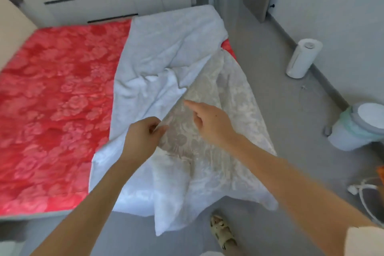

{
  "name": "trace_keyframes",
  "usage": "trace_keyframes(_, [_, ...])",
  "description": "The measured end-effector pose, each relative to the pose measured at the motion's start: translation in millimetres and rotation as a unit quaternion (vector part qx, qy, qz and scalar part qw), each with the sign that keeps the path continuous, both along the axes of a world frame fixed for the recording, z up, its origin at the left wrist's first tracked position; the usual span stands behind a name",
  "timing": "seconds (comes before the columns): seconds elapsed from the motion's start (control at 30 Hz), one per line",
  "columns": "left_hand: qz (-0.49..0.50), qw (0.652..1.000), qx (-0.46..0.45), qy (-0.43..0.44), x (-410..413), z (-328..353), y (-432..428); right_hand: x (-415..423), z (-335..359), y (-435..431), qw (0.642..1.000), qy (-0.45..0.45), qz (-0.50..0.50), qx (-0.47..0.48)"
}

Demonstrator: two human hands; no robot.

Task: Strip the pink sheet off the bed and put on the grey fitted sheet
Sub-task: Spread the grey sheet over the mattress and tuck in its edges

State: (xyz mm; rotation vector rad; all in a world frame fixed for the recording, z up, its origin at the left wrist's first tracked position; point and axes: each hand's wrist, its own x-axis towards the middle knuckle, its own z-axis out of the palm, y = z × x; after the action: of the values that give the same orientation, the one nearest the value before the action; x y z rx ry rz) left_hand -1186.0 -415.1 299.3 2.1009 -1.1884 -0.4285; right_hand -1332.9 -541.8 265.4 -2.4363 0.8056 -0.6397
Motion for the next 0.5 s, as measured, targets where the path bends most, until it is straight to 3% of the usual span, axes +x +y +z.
trace_keyframes(0.2, [-0.007, 0.994, -0.050, -0.101, 83, 54, 53, 127, 50, -1, 0.978, 0.126, 0.097, -0.135])
trace_keyframes(0.5, [0.116, 0.982, -0.059, -0.139, 204, 107, 141, 266, 65, -50, 0.942, 0.252, 0.057, -0.214])
